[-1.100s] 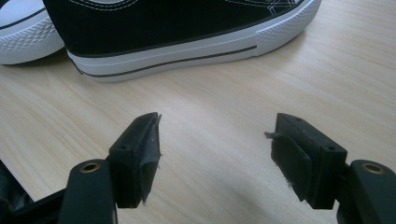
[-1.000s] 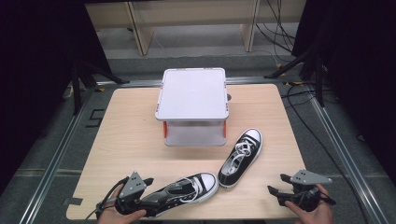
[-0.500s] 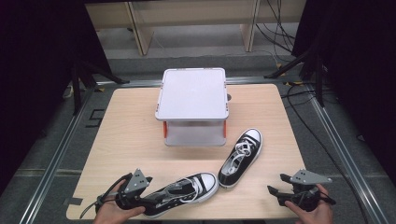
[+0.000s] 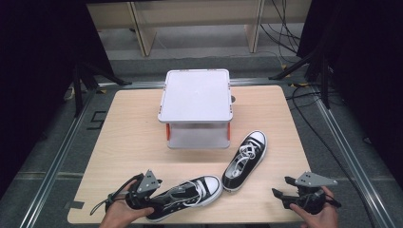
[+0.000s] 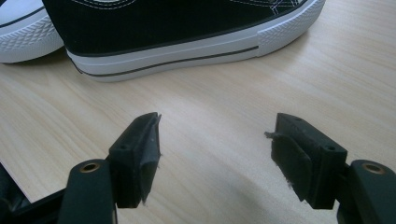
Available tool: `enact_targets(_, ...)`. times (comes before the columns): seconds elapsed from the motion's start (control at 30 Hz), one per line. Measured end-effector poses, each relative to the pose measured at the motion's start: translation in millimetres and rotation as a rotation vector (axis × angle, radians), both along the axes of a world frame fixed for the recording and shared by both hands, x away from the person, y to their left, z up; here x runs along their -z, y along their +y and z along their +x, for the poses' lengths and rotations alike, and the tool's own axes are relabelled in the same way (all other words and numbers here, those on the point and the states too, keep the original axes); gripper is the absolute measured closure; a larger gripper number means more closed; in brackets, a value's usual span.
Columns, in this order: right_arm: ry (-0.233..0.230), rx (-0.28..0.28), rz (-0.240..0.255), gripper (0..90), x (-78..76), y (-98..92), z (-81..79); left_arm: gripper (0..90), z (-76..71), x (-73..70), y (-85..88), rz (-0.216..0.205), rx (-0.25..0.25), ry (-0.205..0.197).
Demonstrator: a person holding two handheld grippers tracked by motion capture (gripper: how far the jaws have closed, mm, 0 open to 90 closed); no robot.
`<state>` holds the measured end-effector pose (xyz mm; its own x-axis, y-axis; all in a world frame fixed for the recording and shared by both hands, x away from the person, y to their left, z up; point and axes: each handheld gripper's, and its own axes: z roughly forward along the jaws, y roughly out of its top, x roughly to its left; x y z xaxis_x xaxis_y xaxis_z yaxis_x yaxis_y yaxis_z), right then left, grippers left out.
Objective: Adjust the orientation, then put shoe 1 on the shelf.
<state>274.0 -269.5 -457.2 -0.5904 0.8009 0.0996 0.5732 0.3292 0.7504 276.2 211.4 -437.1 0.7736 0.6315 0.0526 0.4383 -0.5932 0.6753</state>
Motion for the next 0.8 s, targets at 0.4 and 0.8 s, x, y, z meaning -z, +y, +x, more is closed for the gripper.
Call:
enact_targets(0.4,-0.033,-0.042,-0.005,33.0,1.1,0.4,7.3,50.4,10.9,7.4,-10.7,0.018,0.036,0.015)
enact_targets(0.8,-0.043,-0.034,-0.014,33.3,0.4,1.0,8.0,82.1,18.1,8.0,-28.5,0.038,0.102,-0.009)
